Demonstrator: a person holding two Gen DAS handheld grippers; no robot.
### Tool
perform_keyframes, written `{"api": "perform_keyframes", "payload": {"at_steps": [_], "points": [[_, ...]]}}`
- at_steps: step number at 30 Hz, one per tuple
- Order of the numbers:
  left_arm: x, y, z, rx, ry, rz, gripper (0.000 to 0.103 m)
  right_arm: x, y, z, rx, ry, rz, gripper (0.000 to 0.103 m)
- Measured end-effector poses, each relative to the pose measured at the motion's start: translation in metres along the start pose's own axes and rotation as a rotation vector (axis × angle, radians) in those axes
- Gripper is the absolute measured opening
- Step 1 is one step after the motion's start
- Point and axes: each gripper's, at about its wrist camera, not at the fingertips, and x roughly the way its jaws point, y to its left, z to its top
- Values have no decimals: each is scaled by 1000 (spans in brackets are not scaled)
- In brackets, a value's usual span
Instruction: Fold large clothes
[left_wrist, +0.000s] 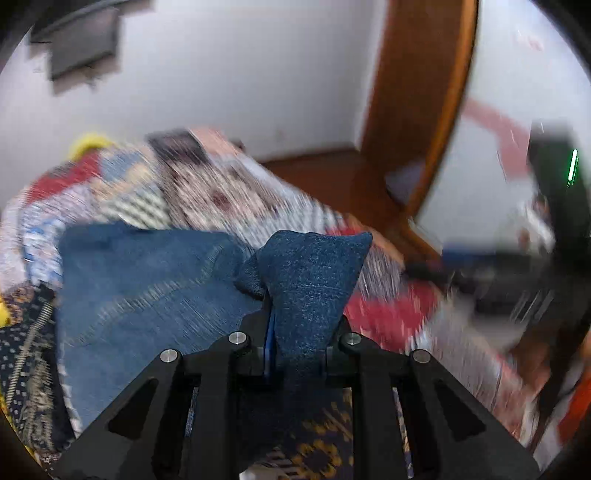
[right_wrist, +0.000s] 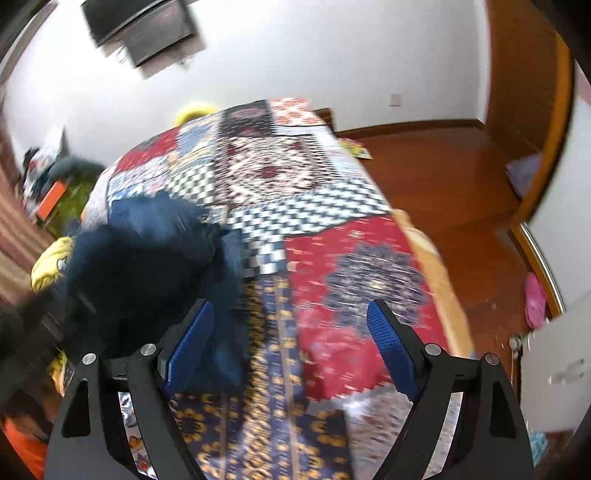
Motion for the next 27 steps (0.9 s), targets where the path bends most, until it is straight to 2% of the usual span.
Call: {"api": "perform_keyframes", "payload": {"at_steps": [2,4,11,12,13,15,16,18,21,22,24,25,27], "points": [[16,-7,-15,36,57,14,17,-1,-9,1,9,1,-10,83],[22,-6,-28,31,91,2,17,-6,-15,-5,4,1,-18,83],[-1,-7,-44,86,100,-15,21,-11,-2,-13,-58,1,3,83],[-6,-7,-46,83,108,-32,28,-13,1,-13,-65,-4,12,83],[-8,-11,-46,80,118,-47,43,-15,6,-12,-75,-12,24,83],[-21,-14,-50,65,141,-82,52,-19,15,-11,-92,-25,40,83],[-29,-16,-50,60,134,-79,54,-21,21,-10,-106,-32,51,83],[-45,-13,-47,54,107,-48,59,-23,31,-9,-127,-43,67,83],[-77,4,-42,28,44,48,77,-24,50,-8,-162,-54,92,83],[-83,11,-40,19,28,77,86,-23,55,-8,-171,-55,96,83],[-102,34,-35,-13,-31,177,97,-20,65,-10,-190,-60,101,83],[-105,41,-35,-25,-48,212,101,-16,70,-11,-198,-59,106,83],[-111,64,-34,-66,-65,307,101,-7,78,-12,-204,-48,115,83]]}}
